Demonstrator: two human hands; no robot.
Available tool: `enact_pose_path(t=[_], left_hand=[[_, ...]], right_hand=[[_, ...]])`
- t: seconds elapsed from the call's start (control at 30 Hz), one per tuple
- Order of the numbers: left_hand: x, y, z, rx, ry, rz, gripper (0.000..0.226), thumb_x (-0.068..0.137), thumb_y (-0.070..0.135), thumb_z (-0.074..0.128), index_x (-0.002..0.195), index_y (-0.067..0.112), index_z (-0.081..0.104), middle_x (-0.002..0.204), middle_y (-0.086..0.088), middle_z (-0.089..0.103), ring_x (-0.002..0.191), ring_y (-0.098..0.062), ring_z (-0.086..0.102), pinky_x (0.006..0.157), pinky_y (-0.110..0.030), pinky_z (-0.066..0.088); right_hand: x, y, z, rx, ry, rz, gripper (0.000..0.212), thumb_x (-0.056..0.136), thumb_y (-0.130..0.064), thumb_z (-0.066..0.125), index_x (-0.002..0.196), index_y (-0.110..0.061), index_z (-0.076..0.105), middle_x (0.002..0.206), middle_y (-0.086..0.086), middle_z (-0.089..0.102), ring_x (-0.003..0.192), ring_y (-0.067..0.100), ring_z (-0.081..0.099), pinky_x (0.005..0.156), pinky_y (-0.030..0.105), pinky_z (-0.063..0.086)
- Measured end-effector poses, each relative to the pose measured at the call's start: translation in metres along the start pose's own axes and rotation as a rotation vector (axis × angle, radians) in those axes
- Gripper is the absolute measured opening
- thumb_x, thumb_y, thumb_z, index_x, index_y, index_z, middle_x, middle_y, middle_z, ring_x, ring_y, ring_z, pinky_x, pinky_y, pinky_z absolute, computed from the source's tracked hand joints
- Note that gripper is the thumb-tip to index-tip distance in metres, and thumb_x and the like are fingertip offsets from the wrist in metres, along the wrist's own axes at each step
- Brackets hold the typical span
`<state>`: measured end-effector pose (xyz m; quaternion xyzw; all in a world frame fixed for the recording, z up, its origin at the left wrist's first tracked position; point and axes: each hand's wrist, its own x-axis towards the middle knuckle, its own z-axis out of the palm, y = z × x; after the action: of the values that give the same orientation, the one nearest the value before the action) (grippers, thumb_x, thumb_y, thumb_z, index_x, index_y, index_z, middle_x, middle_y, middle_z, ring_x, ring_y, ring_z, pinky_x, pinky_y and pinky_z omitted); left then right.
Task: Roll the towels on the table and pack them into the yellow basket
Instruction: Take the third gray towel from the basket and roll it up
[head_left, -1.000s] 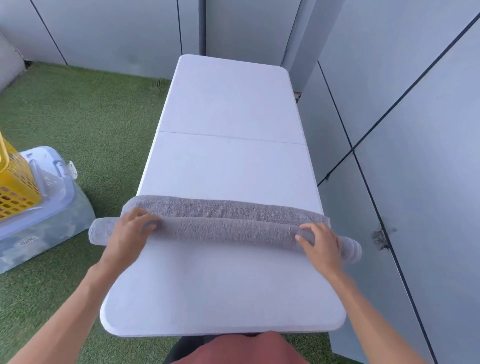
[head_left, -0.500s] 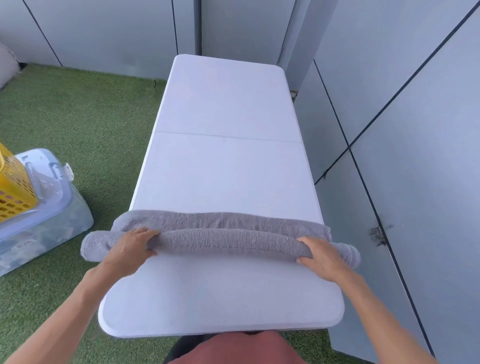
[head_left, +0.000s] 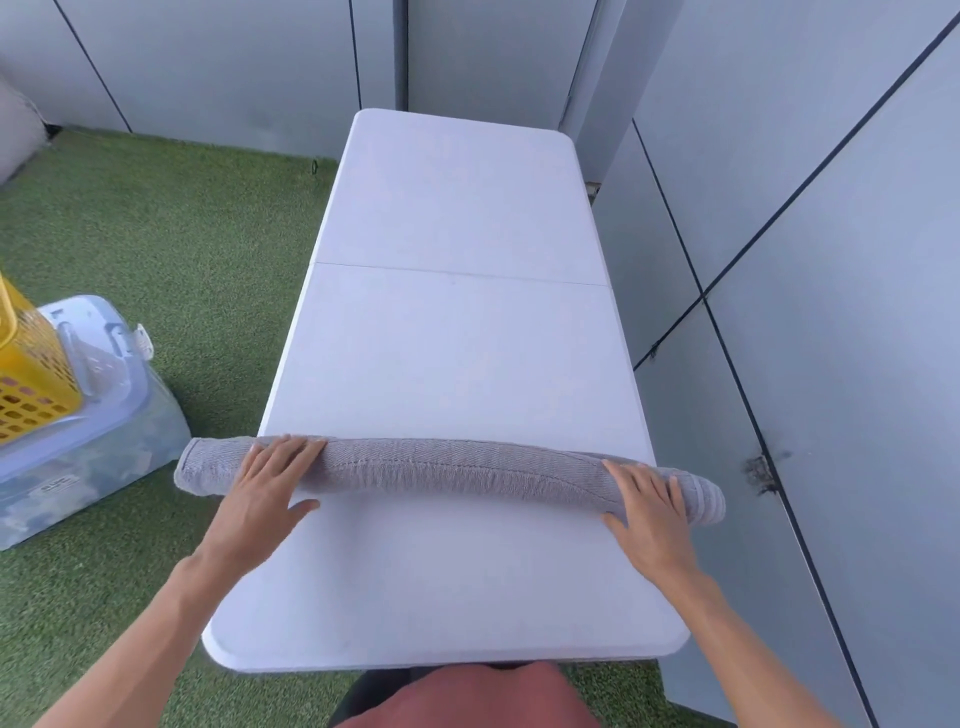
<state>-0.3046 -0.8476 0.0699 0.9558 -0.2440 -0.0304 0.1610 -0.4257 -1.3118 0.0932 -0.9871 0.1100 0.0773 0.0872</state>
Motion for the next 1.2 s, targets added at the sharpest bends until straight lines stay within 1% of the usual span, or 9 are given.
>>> enact_pose_path(t=[0.13,0.27,0.37,0.47,0.53,0.8,1.0,1.1,1.2], left_hand=[[0.005,0.006,-0.001,0.056,0.036,-0.112,0.068,0.067,0.002,0.079,0.129,0.015,0.054,0.117,-0.002,0.06,0.11,-0.03,0.054,0.097,-0.043,0.04],[0.006,-0.005,-0.014,-0.12,-0.181,-0.176,0.051,0.081,0.014,0.072,0.128,0.023,0.055,0.112,0.001,0.063,0.105,-0.025,0.057,0.089,-0.036,0.041],[0.016,-0.016,-0.021,-0.335,-0.217,-0.204,0.047,0.08,0.014,0.075,0.122,0.027,0.058,0.116,-0.001,0.062,0.106,-0.023,0.057,0.094,-0.037,0.043],[0.028,-0.015,-0.014,-0.205,0.078,-0.204,0.036,0.084,0.014,0.07,0.12,0.016,0.062,0.119,-0.01,0.056,0.107,-0.035,0.053,0.095,-0.047,0.043],[0.03,-0.012,-0.012,-0.138,0.156,-0.188,0.032,0.088,0.02,0.067,0.119,0.013,0.063,0.114,-0.007,0.057,0.104,-0.033,0.054,0.093,-0.047,0.044],[0.017,-0.015,-0.021,-0.002,-0.005,-0.252,0.054,0.081,0.038,0.072,0.129,0.018,0.055,0.115,-0.004,0.062,0.108,-0.031,0.053,0.088,-0.046,0.043],[0.015,0.034,-0.022,0.045,-0.039,-0.459,0.052,0.07,0.048,0.078,0.105,0.013,0.06,0.091,-0.01,0.066,0.085,-0.036,0.06,0.069,-0.041,0.045],[0.013,0.083,-0.012,-0.042,-0.084,-0.617,0.057,0.073,0.057,0.071,0.103,0.013,0.053,0.098,-0.011,0.063,0.091,-0.036,0.061,0.068,-0.038,0.042],[0.024,0.131,0.004,-0.194,-0.183,-0.643,0.061,0.076,0.064,0.064,0.103,0.011,0.052,0.101,-0.01,0.064,0.095,-0.034,0.062,0.071,-0.036,0.041]], right_hand=[[0.007,0.001,-0.004,0.06,-0.002,-0.013,0.05,0.085,-0.022,0.064,0.132,-0.027,0.046,0.122,-0.009,0.056,0.122,0.018,0.046,0.108,0.041,0.027],[0.006,0.013,-0.022,0.288,-0.286,0.069,0.04,0.082,-0.039,0.066,0.119,-0.041,0.05,0.107,-0.012,0.061,0.103,0.016,0.056,0.091,0.036,0.044],[0.012,0.014,-0.017,0.455,-0.131,0.105,0.045,0.084,-0.033,0.069,0.126,-0.031,0.052,0.122,-0.009,0.056,0.116,0.014,0.052,0.099,0.032,0.04],[0.019,0.002,-0.007,0.357,0.195,0.173,0.038,0.088,-0.038,0.063,0.124,-0.026,0.056,0.125,-0.004,0.054,0.118,0.021,0.047,0.105,0.04,0.035],[0.023,-0.005,-0.008,0.294,0.261,0.183,0.033,0.091,-0.042,0.056,0.119,-0.025,0.059,0.12,-0.003,0.057,0.114,0.024,0.049,0.103,0.045,0.035],[0.012,0.012,-0.022,0.117,-0.027,0.126,0.061,0.087,-0.058,0.054,0.141,-0.033,0.038,0.14,-0.008,0.046,0.133,0.017,0.033,0.109,0.036,0.021],[0.003,-0.033,-0.01,-0.01,0.052,0.372,0.051,0.085,-0.058,0.055,0.122,-0.023,0.048,0.114,0.002,0.061,0.11,0.027,0.049,0.085,0.042,0.036],[-0.008,-0.081,0.0,0.084,0.063,0.464,0.05,0.087,-0.055,0.054,0.117,-0.017,0.044,0.115,0.008,0.056,0.106,0.033,0.049,0.079,0.043,0.04],[-0.004,-0.125,0.006,0.227,-0.033,0.425,0.048,0.09,-0.048,0.054,0.119,-0.012,0.043,0.12,0.011,0.051,0.109,0.037,0.046,0.08,0.043,0.039]])
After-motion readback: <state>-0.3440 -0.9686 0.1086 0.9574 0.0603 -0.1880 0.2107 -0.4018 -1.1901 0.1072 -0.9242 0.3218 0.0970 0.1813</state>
